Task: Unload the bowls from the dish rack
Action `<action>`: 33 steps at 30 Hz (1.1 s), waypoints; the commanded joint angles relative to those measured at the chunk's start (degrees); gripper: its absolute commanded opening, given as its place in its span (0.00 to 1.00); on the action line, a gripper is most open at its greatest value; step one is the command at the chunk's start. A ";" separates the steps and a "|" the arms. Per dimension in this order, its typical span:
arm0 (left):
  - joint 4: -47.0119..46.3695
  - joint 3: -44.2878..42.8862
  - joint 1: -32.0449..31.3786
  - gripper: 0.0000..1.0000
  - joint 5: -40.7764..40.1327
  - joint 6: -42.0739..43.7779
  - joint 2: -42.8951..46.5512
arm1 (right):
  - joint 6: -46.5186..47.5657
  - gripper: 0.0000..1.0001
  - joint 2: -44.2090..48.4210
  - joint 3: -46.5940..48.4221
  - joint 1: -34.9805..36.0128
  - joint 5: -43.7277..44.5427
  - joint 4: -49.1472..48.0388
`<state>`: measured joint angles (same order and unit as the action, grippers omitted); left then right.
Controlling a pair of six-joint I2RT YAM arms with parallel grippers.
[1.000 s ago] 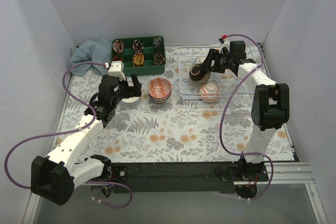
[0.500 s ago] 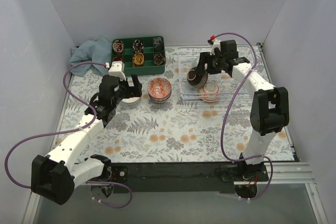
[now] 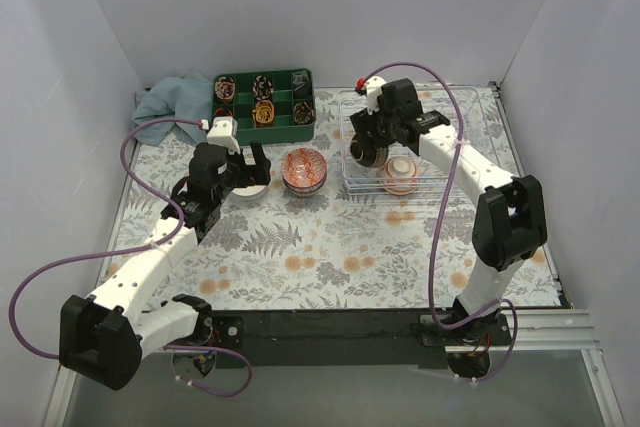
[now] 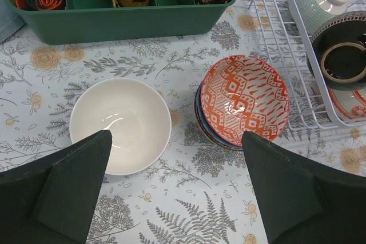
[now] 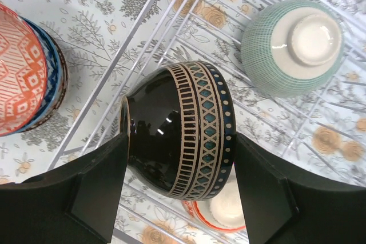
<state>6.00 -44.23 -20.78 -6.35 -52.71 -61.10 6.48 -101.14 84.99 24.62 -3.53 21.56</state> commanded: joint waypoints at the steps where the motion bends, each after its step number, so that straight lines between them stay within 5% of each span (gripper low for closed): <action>1: 0.24 0.11 0.21 0.98 0.64 0.33 0.10 | 7.39 0.01 5.69 2.55 2.79 9.76 -3.01; 13: 0.59 -0.16 0.21 0.98 2.04 -0.82 -0.33 | 19.70 0.01 15.44 -8.16 14.65 25.40 -10.30; 33: 8.85 -6.92 0.21 0.98 11.26 -11.45 -4.73 | 40.98 0.01 30.21 -38.14 40.76 46.33 -37.90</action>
<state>10.87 -47.05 -20.78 0.62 -60.10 -64.99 42.83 -73.60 48.88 62.98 36.34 -5.32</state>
